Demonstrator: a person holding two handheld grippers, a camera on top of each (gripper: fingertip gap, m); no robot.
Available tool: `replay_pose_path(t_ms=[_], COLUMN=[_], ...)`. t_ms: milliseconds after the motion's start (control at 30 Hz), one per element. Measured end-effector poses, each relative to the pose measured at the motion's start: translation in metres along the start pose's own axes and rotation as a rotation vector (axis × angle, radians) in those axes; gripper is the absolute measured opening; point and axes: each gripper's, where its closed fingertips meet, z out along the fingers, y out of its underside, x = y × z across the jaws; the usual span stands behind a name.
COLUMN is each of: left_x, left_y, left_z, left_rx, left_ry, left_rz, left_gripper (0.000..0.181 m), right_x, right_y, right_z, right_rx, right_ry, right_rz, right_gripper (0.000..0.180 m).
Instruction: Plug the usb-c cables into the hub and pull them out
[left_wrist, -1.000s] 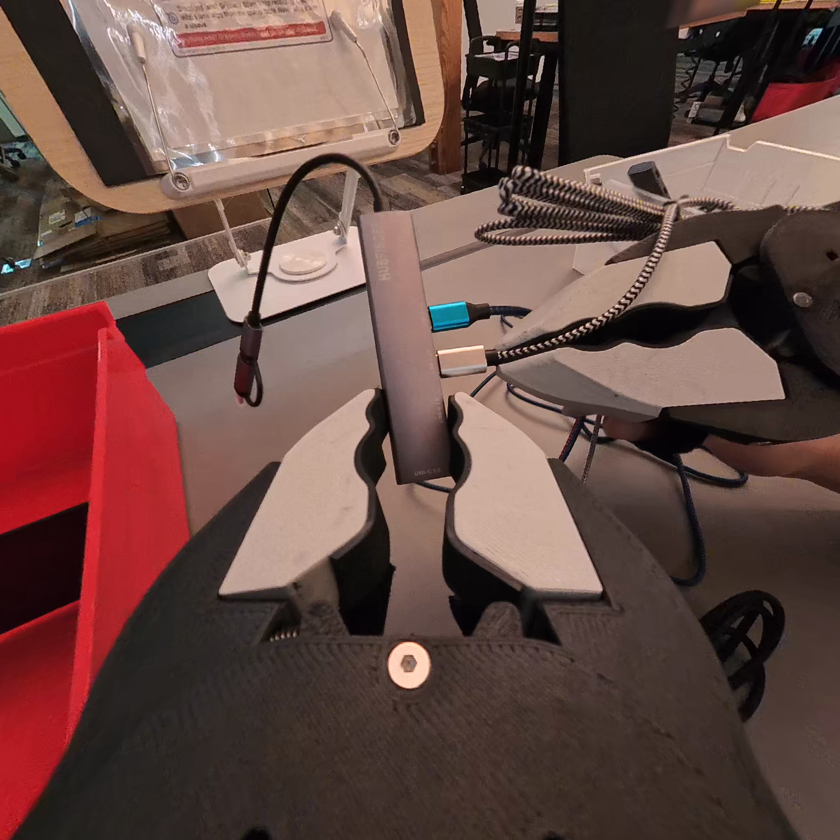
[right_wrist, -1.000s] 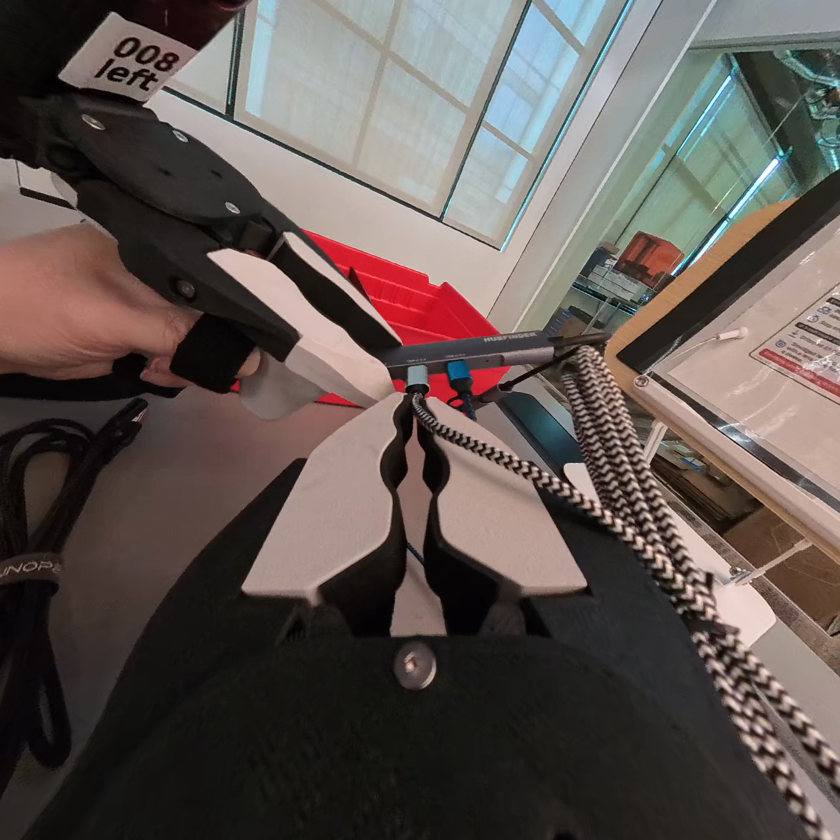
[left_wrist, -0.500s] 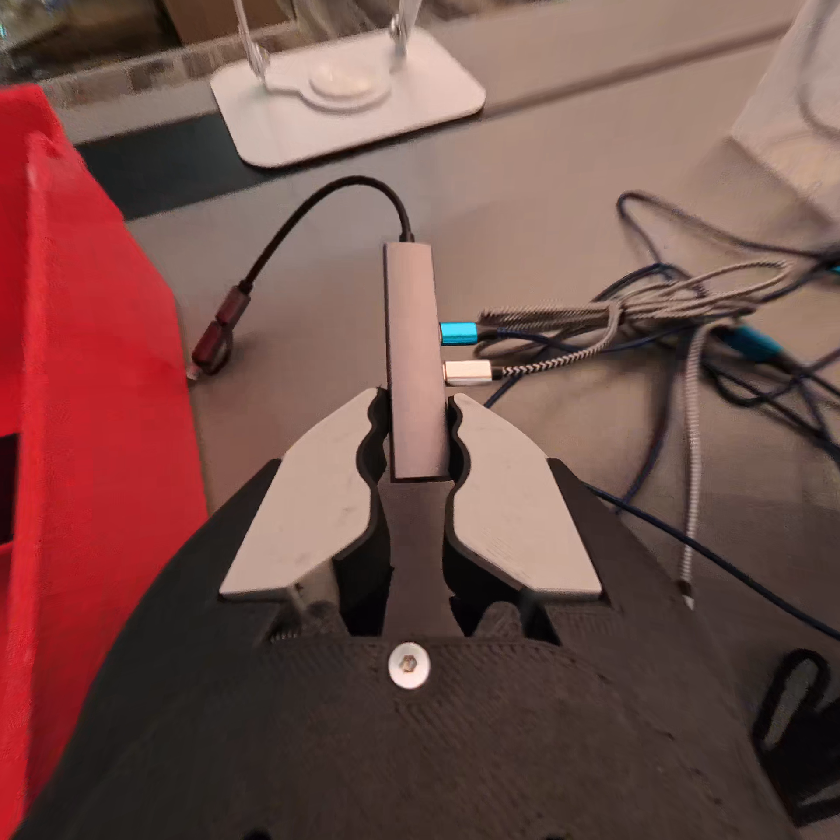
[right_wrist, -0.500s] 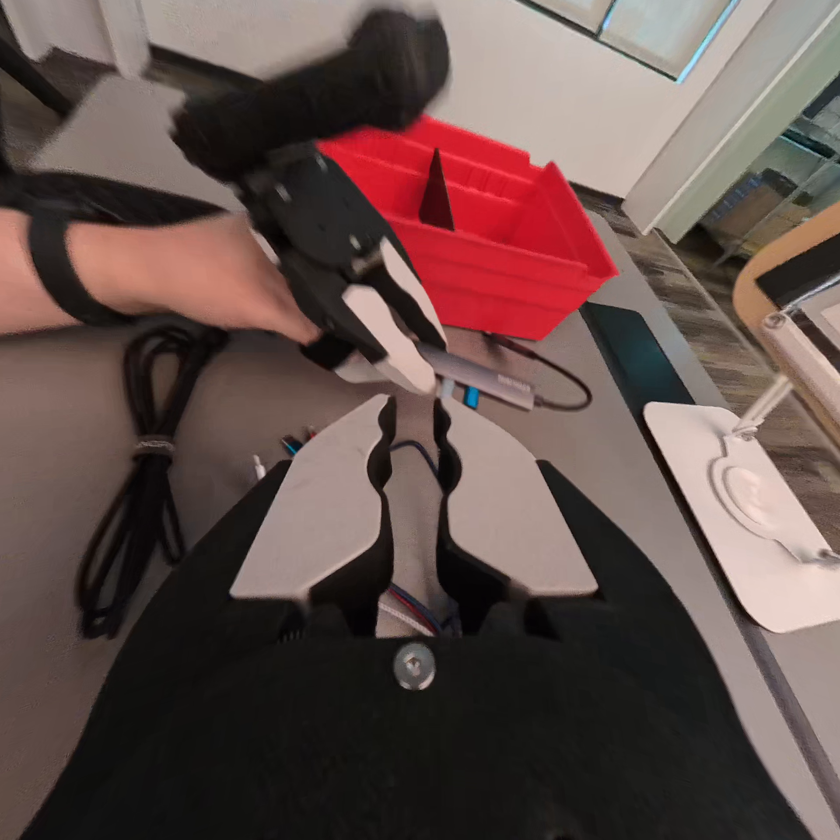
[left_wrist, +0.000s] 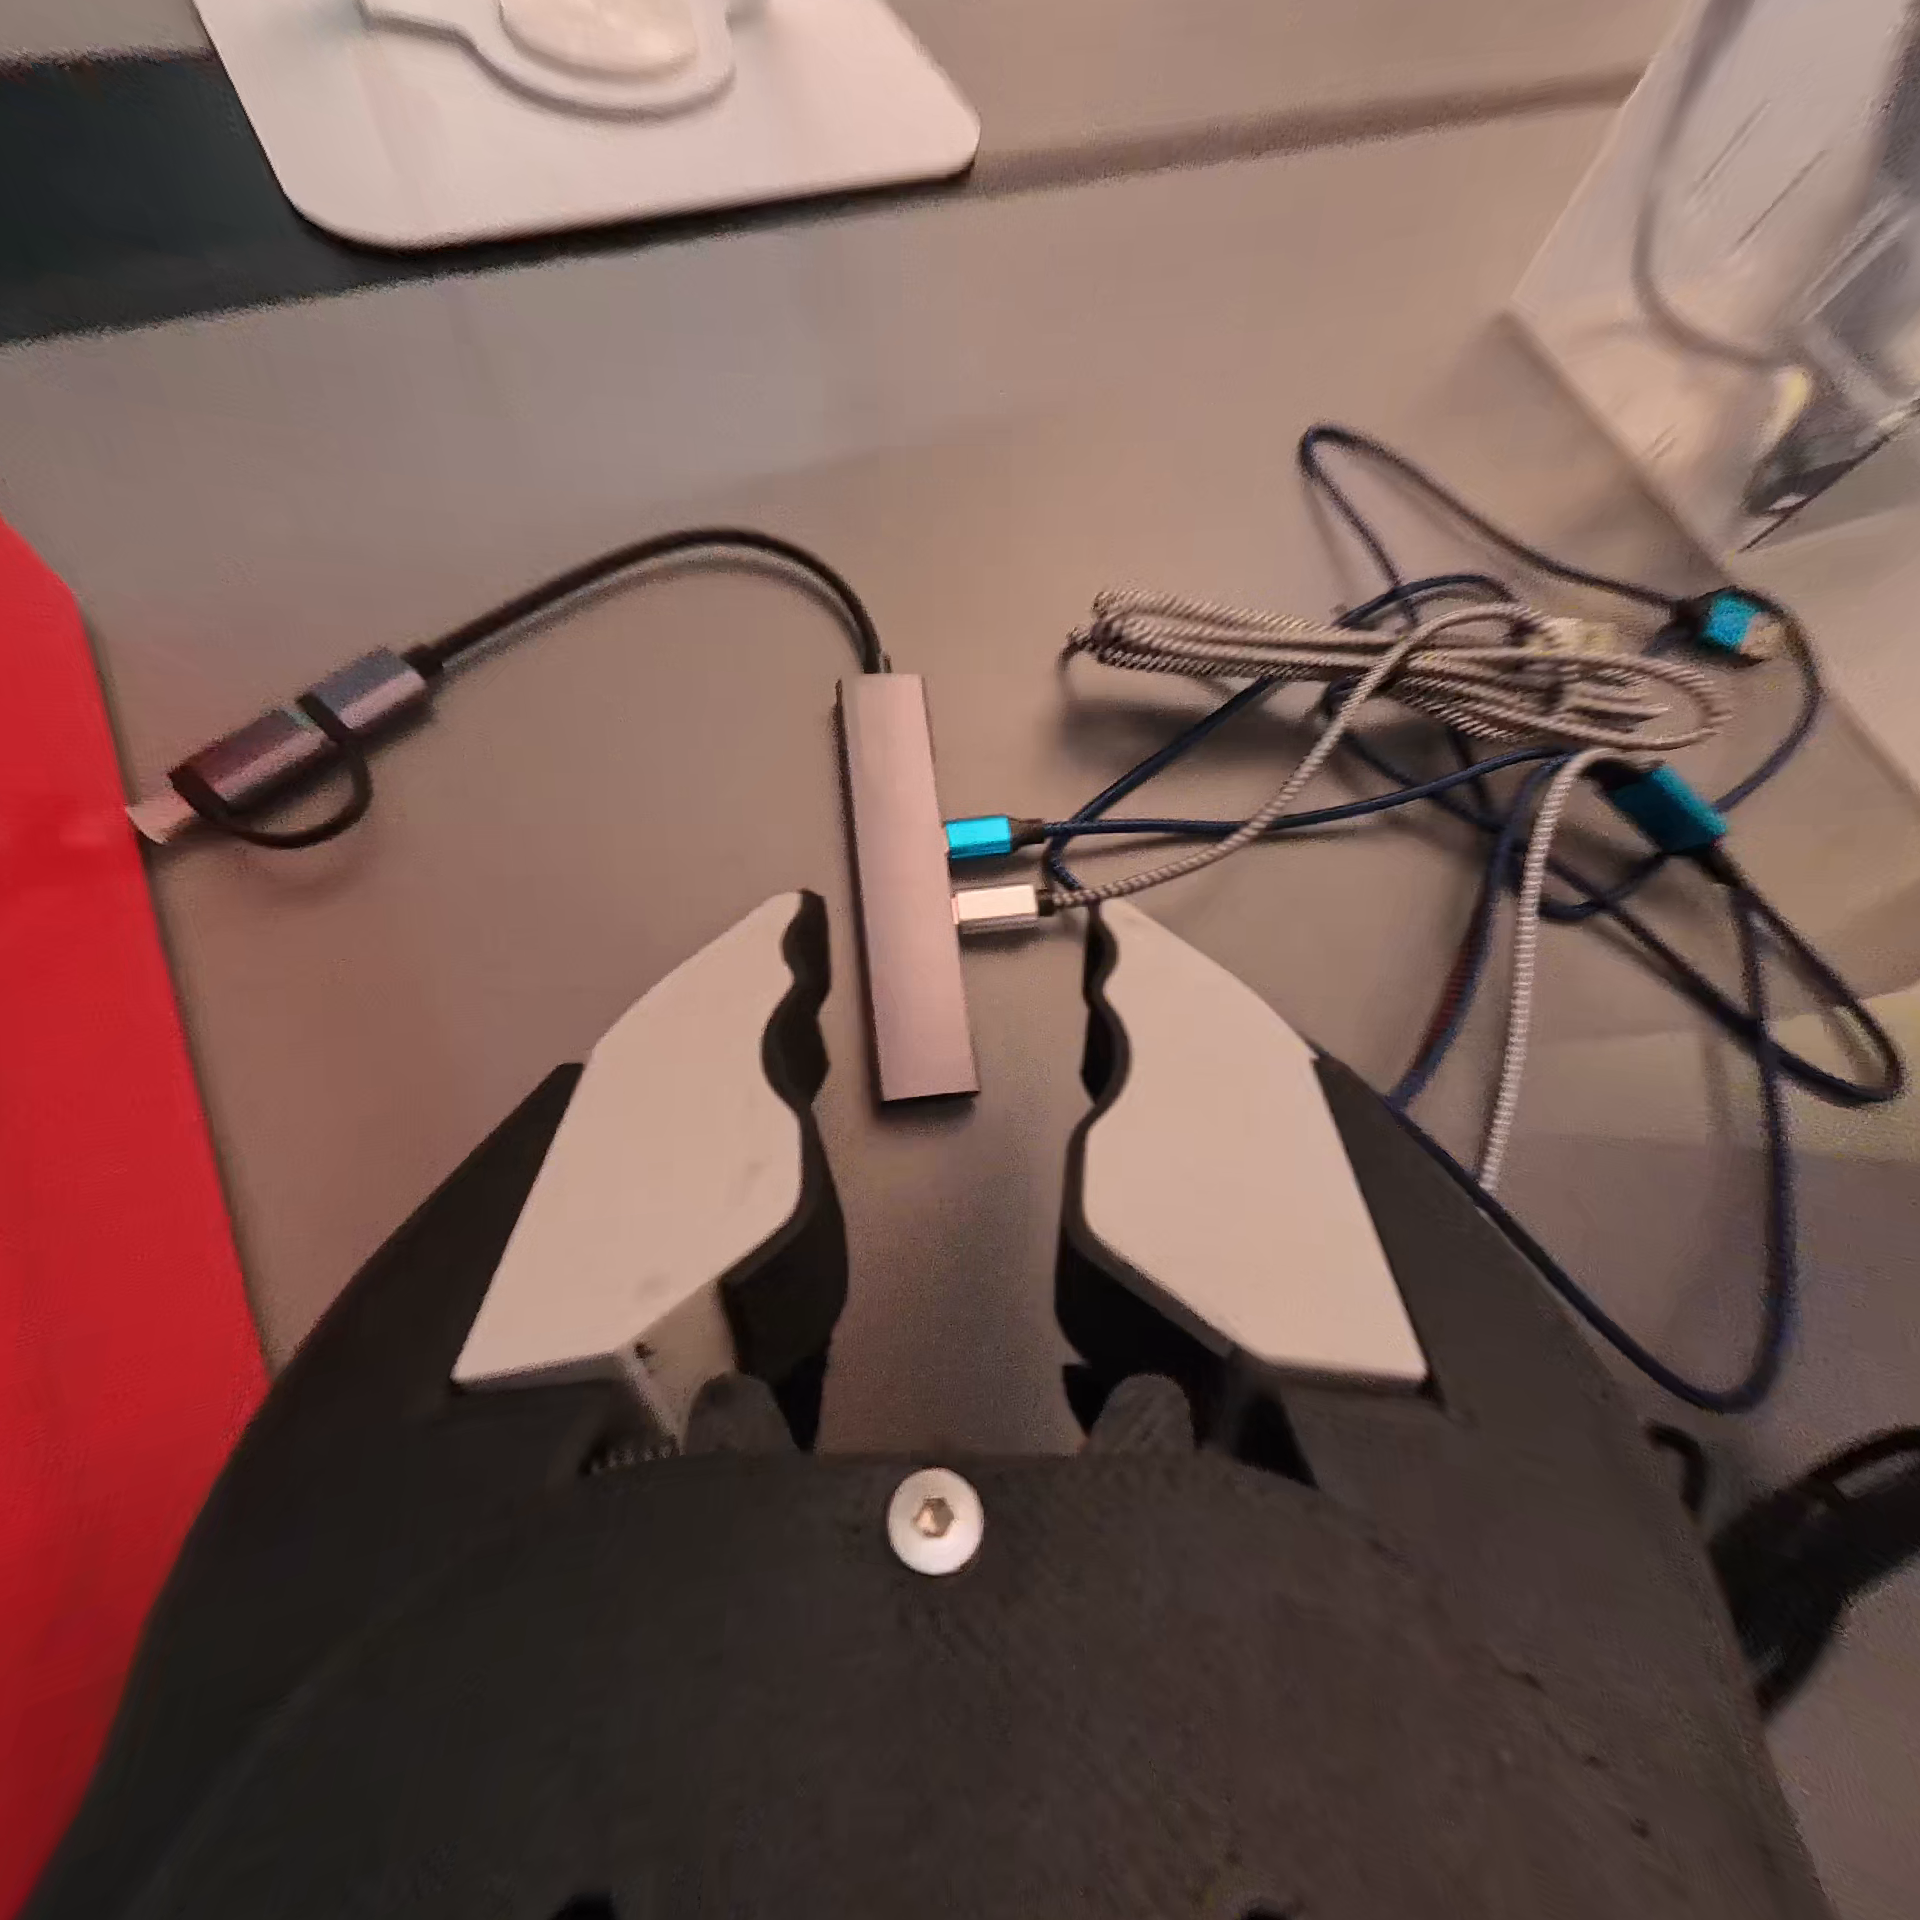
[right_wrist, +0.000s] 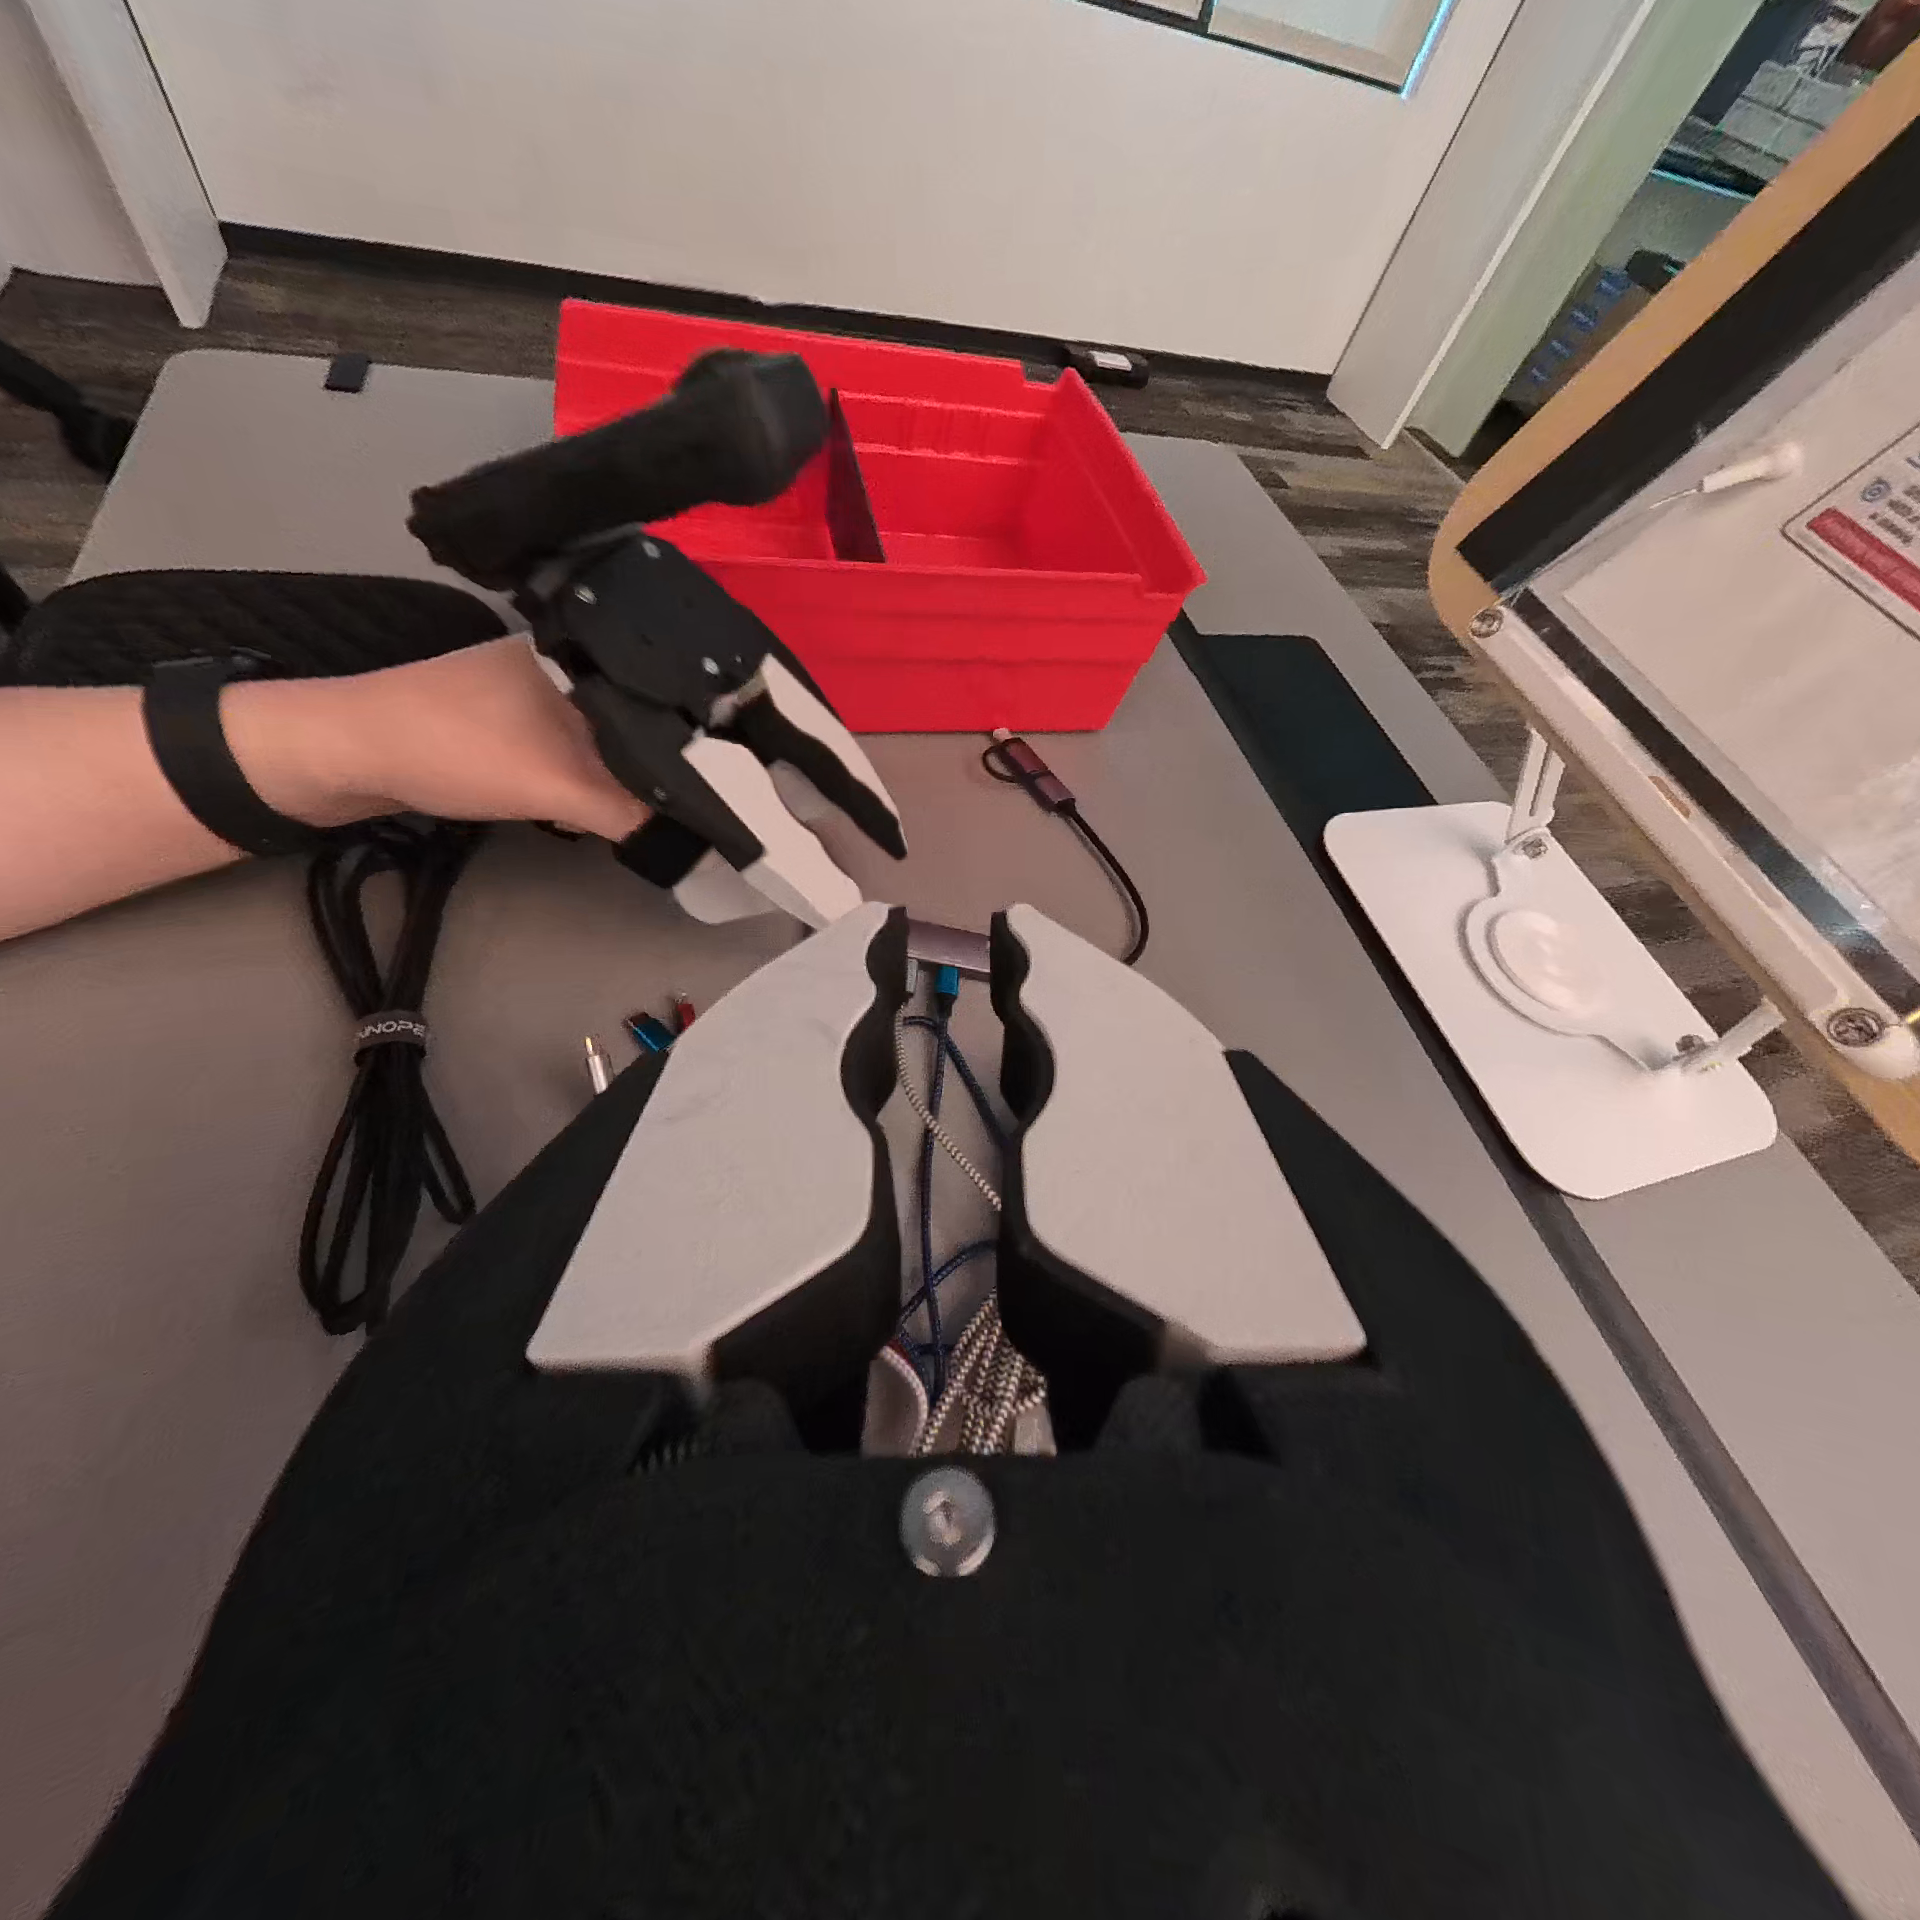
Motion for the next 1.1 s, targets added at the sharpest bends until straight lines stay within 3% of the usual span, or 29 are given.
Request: replay_pose_path(t_ms=[33,233,367,567,667,767,900,1000,1100], left_x=[0.005,0.041,0.061,0.022,0.011,-0.001,-0.017,-0.019,-0.016], left_y=[-0.004,-0.015,0.011,0.052,0.068,0.064,0.063,0.064,0.064], left_z=[-0.009,-0.084,-0.120,-0.160,-0.171,-0.189,-0.207,-0.209,-0.208], left_rx=[0.030,0.179,0.107,0.035,0.046,0.164,0.250,0.259,0.260], left_ry=[0.016,0.134,0.226,0.112,0.165,0.229,0.205,0.190,0.193], left_rz=[0.005,0.076,0.138,0.068,-0.024,-0.160,-0.213,-0.212,-0.208], left_gripper=[0.052,0.053,0.051,0.045,0.041,0.034,0.031,0.030,0.030], right_x=[0.000,-0.003,-0.008,-0.030,-0.078,-0.135,-0.183,-0.187,-0.195], right_y=[-0.001,-0.011,-0.022,-0.030,-0.035,-0.018,0.030,0.043,0.048], right_z=[-0.001,-0.012,-0.020,-0.012,0.023,0.079,0.140,0.167,0.181], right_rx=[0.002,-0.005,0.026,0.070,0.118,0.051,-0.174,-0.266,-0.323], right_ry=[0.000,0.026,0.019,-0.078,-0.301,-0.439,-0.379,-0.291,-0.318], right_rz=[0.000,-0.087,-0.105,-0.104,0.049,0.193,0.155,0.121,0.182], right_gripper=[0.015,0.015,0.015,0.015,0.012,0.012,0.012,0.012,0.012])
